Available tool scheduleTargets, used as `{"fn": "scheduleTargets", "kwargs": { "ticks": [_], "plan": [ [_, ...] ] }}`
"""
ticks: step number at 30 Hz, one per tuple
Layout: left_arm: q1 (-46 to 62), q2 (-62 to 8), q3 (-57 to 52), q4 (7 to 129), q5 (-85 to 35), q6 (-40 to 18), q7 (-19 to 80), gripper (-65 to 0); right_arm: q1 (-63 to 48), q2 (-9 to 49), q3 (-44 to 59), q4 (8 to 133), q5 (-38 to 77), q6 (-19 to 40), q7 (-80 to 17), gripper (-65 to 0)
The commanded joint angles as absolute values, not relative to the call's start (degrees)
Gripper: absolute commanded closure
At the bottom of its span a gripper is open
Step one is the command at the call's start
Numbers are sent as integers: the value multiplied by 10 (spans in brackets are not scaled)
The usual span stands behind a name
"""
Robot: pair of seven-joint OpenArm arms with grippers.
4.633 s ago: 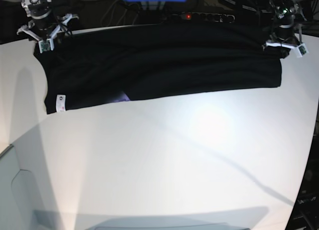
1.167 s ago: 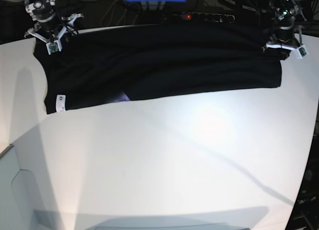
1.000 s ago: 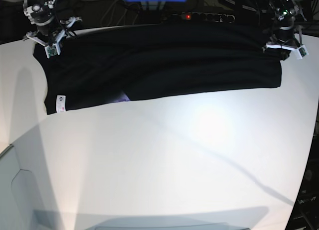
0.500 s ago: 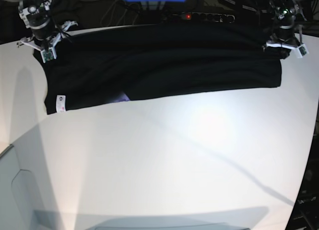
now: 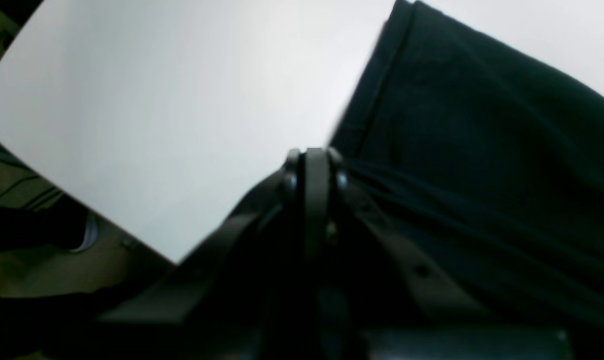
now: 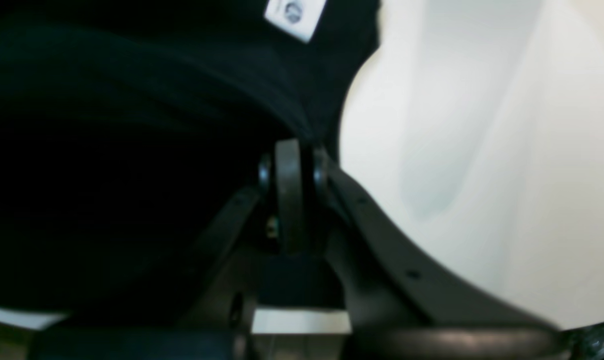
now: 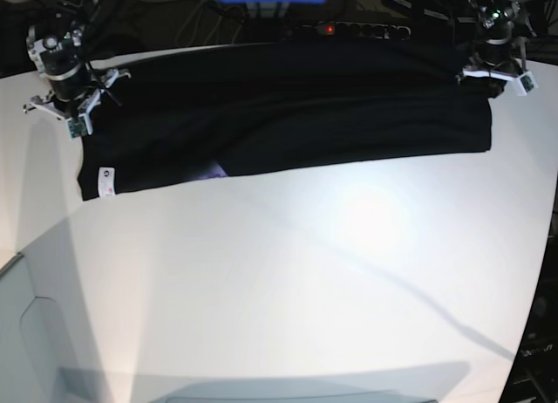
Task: Fold the T-shirt properly
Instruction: 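Shift both grippers slightly outward along the band edge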
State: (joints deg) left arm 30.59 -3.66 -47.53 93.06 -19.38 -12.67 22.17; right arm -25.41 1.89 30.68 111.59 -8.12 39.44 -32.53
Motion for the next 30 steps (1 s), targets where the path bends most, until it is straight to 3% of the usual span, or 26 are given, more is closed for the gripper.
{"fn": "scheduleTargets", "kwargs": {
  "ticks": [1,13,18,23,30],
  "plan": [
    [310,-43,-480,936,-196,-123,210,-1,-248,24,309,1115,-77,400,-315,0],
    [313,-27,-476,936,-196,-123,214,-5,-247,71,312,1023,-77,400,-310,-4],
    [314,-27,-478,936,-196,-123,215,-20,-245,81,313,1025,-78,400,-314,-144],
    [320,-27,-479,936,-196,-122,215,-184,-240,64,356,1043,-75,400,-310,-260],
    [322,-16,-480,941,-196,-122,215,-456,-218,16,407,1112,-73,400,-315,-274]
  ]
}}
